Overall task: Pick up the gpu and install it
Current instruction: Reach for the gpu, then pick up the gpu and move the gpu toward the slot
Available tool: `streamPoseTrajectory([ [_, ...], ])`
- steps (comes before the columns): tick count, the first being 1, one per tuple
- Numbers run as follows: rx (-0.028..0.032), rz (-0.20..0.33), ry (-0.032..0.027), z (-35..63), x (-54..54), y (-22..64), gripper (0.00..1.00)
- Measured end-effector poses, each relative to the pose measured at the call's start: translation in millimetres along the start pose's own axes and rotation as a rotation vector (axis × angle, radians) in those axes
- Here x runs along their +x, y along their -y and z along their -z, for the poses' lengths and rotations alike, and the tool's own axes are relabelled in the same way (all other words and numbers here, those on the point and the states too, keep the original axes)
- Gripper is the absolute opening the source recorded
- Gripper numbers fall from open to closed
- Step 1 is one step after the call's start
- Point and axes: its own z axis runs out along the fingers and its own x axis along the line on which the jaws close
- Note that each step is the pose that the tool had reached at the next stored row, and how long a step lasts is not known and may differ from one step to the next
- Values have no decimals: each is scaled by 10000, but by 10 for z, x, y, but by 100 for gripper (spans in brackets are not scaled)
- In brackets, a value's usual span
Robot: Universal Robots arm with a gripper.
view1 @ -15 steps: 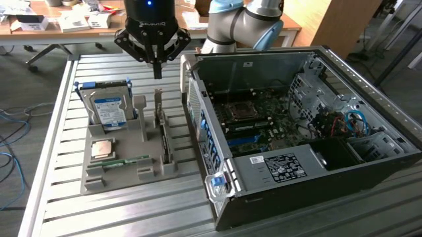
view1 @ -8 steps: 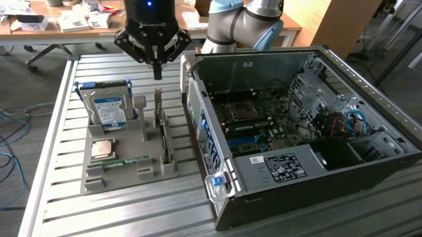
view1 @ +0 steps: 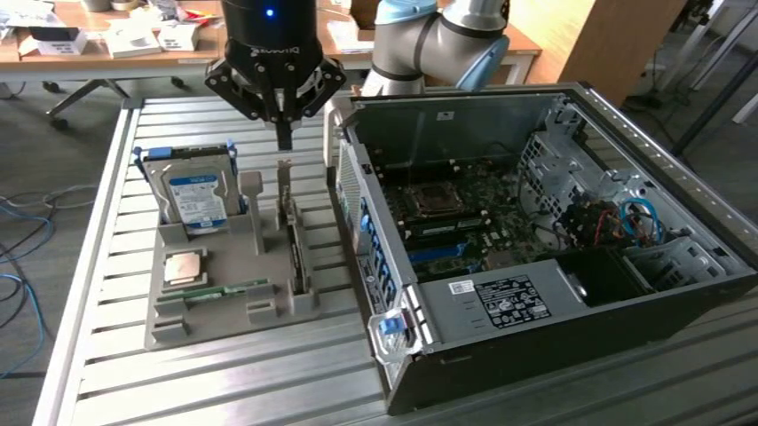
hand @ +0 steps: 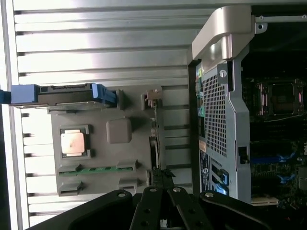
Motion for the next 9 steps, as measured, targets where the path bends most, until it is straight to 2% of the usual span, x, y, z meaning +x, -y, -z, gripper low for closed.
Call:
streamPoseTrajectory([
  [4, 0, -1, 0, 2, -4, 48, 11],
  [9, 0, -1, 0, 2, -4, 49, 11],
])
